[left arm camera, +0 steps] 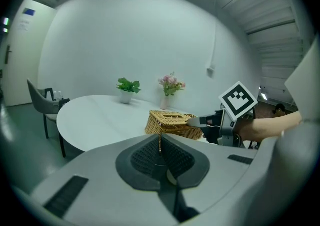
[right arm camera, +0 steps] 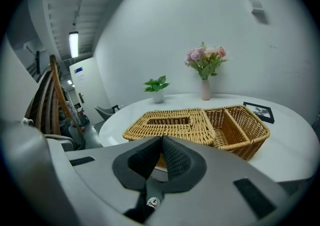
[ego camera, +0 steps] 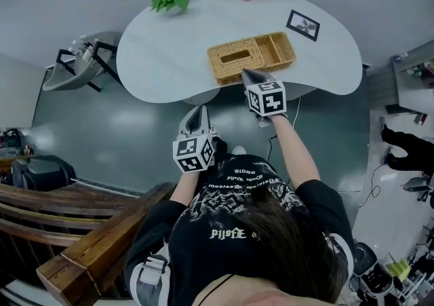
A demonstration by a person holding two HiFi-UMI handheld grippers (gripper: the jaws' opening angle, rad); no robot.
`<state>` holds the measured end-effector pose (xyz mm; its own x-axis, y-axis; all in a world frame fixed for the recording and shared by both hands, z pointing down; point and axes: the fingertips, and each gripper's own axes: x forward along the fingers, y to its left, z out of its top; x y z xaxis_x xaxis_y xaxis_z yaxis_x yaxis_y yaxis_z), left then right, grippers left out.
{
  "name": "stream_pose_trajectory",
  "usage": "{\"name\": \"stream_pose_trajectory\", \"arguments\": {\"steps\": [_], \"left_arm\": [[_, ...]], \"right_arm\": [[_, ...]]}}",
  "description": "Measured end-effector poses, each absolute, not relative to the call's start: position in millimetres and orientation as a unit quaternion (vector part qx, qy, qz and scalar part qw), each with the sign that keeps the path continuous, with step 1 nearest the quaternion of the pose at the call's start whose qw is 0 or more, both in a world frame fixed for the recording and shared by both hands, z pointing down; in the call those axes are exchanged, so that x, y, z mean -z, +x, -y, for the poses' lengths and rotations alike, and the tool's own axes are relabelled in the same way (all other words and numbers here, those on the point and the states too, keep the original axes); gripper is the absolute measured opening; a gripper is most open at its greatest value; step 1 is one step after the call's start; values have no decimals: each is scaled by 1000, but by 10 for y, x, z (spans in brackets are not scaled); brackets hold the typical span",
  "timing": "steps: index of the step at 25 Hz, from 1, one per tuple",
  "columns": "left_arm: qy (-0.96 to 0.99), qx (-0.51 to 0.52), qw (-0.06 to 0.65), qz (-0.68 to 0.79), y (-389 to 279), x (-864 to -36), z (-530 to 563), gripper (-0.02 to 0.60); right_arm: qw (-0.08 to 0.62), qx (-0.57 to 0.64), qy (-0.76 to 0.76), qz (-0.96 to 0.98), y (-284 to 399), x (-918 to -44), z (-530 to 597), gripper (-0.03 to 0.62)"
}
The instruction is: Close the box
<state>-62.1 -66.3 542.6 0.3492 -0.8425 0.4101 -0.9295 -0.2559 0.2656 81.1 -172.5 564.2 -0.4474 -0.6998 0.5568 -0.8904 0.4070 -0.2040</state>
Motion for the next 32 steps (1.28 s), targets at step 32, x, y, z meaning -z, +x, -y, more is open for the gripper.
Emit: {"name": "stream_pose_trajectory", "arguments": {"steps": [32], "left_arm": [[817,-80,204,533,-398,-5403,129,28]], "right_arm": [[125,-251,502,818,841,-5656,628,125]]}}
